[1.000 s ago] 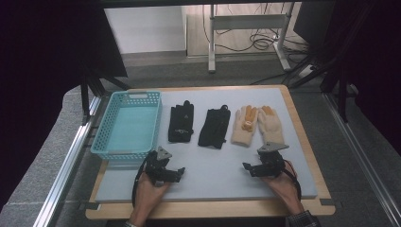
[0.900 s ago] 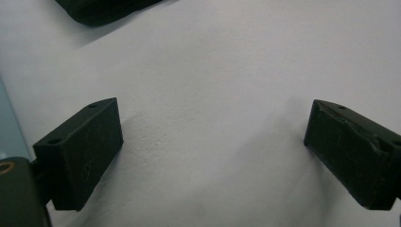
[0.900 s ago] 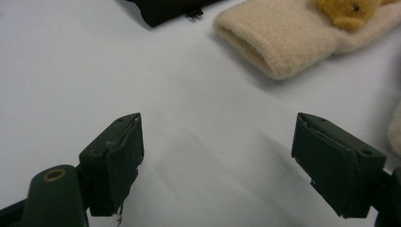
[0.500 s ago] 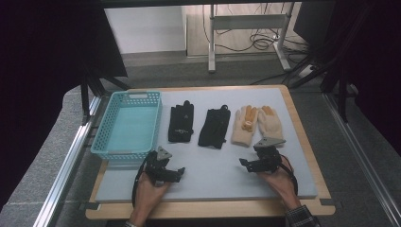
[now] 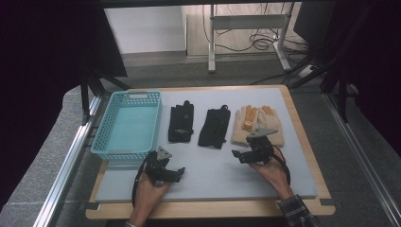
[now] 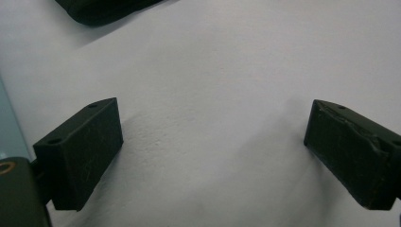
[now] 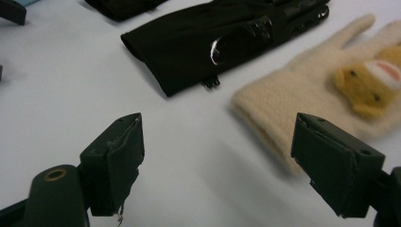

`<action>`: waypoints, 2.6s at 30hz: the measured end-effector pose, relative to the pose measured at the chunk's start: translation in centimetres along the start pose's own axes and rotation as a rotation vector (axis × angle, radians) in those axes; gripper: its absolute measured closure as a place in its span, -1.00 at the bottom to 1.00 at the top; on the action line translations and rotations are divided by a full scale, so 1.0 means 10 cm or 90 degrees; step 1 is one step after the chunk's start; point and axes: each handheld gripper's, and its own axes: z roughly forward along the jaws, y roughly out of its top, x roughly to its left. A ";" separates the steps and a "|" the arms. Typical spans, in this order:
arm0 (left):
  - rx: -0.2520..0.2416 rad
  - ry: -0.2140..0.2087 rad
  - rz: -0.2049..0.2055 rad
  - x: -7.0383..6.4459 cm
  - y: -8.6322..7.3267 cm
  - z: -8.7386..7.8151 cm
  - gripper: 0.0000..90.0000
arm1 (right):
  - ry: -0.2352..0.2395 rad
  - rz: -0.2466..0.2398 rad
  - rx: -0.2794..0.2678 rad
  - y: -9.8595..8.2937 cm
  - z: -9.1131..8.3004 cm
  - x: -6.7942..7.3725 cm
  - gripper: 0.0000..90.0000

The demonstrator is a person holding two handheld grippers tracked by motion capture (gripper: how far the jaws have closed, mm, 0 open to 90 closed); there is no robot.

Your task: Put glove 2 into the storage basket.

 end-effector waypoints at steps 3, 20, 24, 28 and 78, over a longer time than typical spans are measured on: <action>0.001 0.000 0.001 0.00 0.00 0.00 -0.88 | 0.005 -0.002 0.005 0.09 0.08 0.00 -0.61; 0.001 -0.001 0.001 0.00 0.00 0.00 -0.88 | -0.011 -0.024 0.019 0.48 0.48 -0.11 -0.58; 0.001 -0.001 0.001 0.00 0.00 0.00 -0.88 | -0.014 -0.029 0.017 0.55 0.60 -0.13 -0.58; 0.001 -0.001 0.001 0.00 0.00 0.00 -0.88 | -0.010 -0.026 0.022 0.61 0.72 -0.14 -0.57; -0.001 0.000 0.000 0.00 0.00 0.00 -0.88 | 0.117 -0.021 0.031 0.70 0.25 0.49 0.79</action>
